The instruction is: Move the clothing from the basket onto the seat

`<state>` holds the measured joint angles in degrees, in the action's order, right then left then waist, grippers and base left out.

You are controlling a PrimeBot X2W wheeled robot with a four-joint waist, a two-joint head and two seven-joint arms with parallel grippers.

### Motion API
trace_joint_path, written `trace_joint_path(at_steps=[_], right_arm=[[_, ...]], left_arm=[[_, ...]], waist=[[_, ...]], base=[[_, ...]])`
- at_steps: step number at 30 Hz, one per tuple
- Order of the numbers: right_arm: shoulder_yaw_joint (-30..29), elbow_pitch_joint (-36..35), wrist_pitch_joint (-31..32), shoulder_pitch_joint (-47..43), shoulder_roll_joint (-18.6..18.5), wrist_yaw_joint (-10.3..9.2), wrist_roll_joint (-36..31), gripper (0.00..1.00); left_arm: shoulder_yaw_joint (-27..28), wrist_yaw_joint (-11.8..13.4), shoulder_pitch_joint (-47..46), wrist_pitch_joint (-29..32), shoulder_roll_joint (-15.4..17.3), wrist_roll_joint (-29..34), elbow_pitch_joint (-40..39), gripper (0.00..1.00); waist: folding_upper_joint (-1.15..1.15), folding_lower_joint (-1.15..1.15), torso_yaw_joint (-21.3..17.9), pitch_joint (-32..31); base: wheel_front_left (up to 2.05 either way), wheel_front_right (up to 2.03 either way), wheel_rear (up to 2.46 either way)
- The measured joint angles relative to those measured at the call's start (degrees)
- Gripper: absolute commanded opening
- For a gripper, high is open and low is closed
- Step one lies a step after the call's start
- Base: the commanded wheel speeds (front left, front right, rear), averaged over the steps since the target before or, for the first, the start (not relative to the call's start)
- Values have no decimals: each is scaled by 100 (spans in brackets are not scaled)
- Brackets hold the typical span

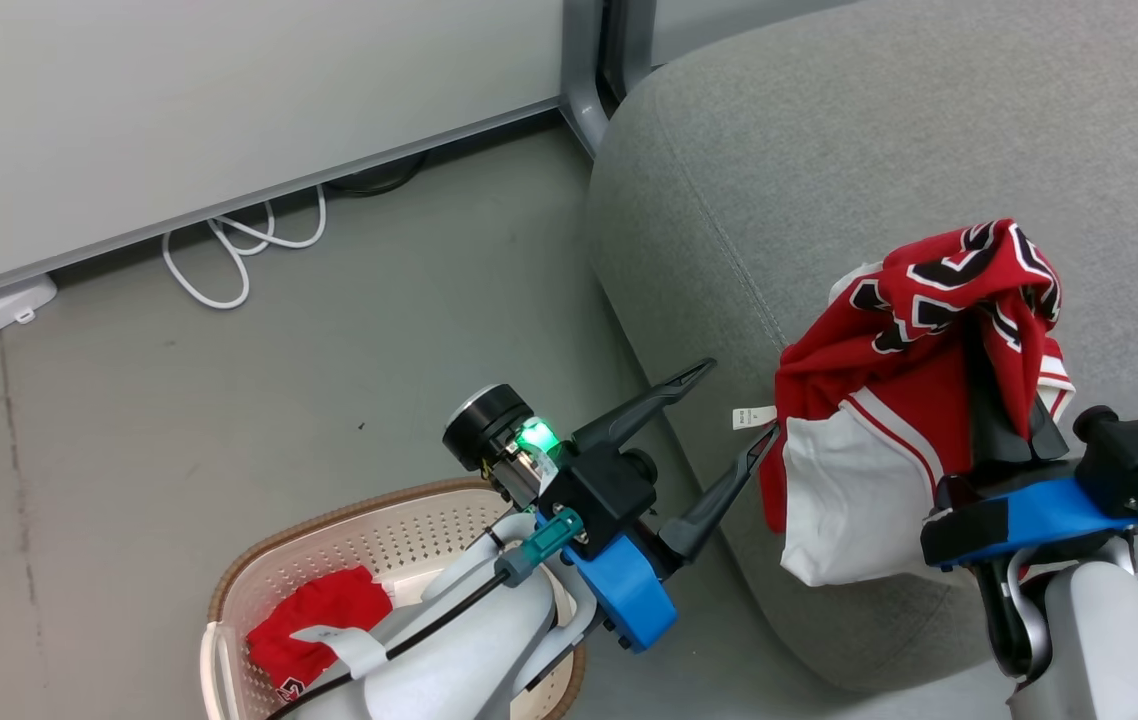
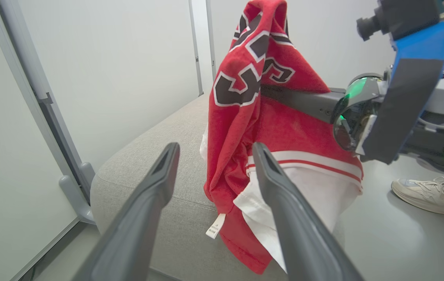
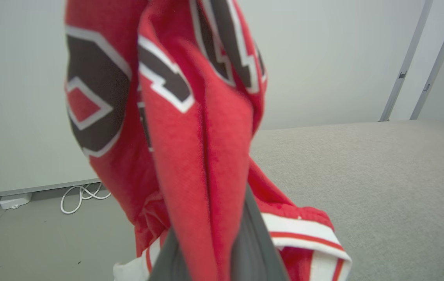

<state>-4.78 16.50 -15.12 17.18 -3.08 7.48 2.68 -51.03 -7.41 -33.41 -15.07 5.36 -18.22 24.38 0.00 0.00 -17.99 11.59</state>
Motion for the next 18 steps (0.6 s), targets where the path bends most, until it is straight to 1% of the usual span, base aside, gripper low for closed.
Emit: trace_joint_path(at_steps=[5, 11, 14, 18], right_arm=[[-65, -63, 0, -44, 8, 0, -4, 0], [-159, -216, 0, -20, 12, 0, -13, 0], [-263, -352, 0, 171, 14, 0, 24, 0], [-466, -592, 0, 637, 15, 0, 24, 0]], left_arm=[[-48, 0, -73, 0, -8, -32, 22, 100], [-71, 0, -132, 0, -2, -43, 24, 100], [-9, 0, -175, 0, 24, -41, 31, 100], [49, 0, -269, 0, 112, 19, 41, 100]], waist=[[0, 0, -53, 54], [0, 0, -19, 128], [0, 0, -1, 217], [0, 0, 5, 425]], base=[[0, 0, 0], [0, 0, 0], [0, 0, 0], [0, 0, 0]])
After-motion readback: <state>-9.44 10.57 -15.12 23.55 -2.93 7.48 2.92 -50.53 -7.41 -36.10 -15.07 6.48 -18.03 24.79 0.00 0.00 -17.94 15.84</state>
